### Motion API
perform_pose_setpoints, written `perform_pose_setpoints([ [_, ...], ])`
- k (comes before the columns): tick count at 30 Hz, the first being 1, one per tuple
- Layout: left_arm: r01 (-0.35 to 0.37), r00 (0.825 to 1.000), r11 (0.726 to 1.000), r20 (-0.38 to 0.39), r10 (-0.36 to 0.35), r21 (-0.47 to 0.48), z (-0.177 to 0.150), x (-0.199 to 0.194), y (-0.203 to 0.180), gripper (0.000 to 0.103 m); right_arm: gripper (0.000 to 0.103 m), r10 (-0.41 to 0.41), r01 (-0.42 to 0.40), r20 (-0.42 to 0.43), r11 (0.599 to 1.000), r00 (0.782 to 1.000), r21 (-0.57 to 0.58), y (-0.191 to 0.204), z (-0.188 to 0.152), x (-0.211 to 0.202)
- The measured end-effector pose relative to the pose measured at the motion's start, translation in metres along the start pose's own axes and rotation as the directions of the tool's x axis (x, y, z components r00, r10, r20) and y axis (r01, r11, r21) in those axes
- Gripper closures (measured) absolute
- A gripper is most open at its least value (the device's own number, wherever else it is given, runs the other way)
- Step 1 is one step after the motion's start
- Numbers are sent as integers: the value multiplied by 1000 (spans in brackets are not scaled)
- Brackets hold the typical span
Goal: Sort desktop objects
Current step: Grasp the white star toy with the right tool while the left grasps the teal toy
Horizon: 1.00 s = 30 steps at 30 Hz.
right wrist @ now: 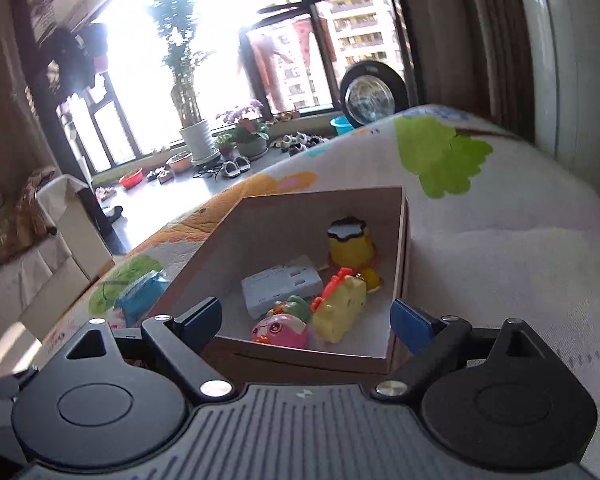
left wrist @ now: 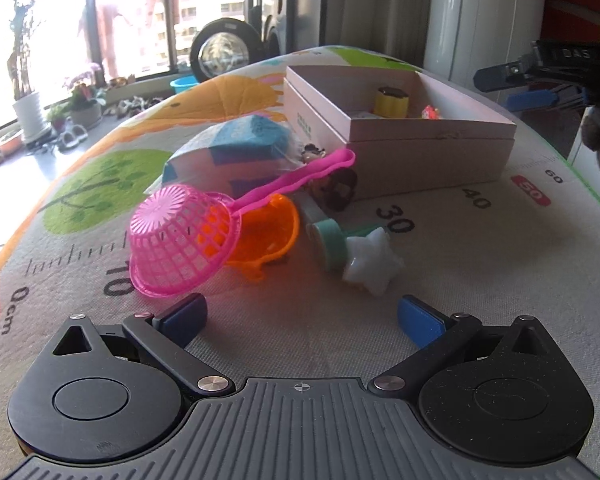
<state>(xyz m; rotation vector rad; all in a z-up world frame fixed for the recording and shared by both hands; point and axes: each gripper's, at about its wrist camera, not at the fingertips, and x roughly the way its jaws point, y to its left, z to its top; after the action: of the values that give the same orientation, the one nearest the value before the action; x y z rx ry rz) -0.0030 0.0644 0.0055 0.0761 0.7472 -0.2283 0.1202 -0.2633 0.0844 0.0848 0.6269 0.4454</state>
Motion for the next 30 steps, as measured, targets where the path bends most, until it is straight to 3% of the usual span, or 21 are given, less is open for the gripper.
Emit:
perform_pose_setpoints([
  [3, -28, 1000, 1000, -3, 28, 4, 0, -1, 2, 0, 17, 35, -40, -30, 977, 999, -212, 53, -7, -15],
  [5, -47, 999, 999, -2, 47, 8, -2, -3, 3, 0, 33, 87, -120, -119, 945, 989, -305, 86, -20, -8],
  [8, -49, 999, 999, -6, 49, 17, -7, -7, 4, 0, 39, 147, -222, -233, 914, 961, -340, 120, -42, 13],
  [12, -37, 999, 998, -13, 38, 48, -15, -14, 3, 0, 41, 186, -277, -289, 908, 939, -316, 142, -55, 43],
  [14, -41, 999, 998, -9, 41, 54, -16, -17, 2, 0, 54, 191, -284, -302, 911, 934, -300, 147, -59, 50],
  [16, -46, 999, 998, 0, 46, 45, -16, -19, 2, 0, 65, 164, -258, -297, 913, 941, -315, 146, -62, 48],
  [20, -13, 999, 1000, 31, 14, -16, -9, -21, 4, 0, 65, 104, -175, -258, 947, 960, -268, 113, -62, 26],
  [24, 62, 996, 998, 72, -59, -34, 4, -16, -8, 0, 65, -12, -33, -194, 973, 981, -230, 72, -71, 0],
  [26, 79, 994, 996, 76, -76, -33, 13, -7, -16, 1, 58, -42, 11, -158, 982, 987, -191, 54, -77, -11],
  [27, 77, 994, 997, 74, -75, -30, 17, -2, -20, 2, 56, -56, 32, -136, 984, 989, -177, 48, -80, -14],
  [29, 56, 997, 998, 56, -54, -32, 24, 10, -26, 24, 46, -78, 62, -96, 986, 992, -157, 40, -87, -21],
  [30, 47, 998, 998, 39, -45, -41, 27, 17, -27, 29, 45, -86, 74, -79, 987, 993, -143, 37, -90, -21],
])
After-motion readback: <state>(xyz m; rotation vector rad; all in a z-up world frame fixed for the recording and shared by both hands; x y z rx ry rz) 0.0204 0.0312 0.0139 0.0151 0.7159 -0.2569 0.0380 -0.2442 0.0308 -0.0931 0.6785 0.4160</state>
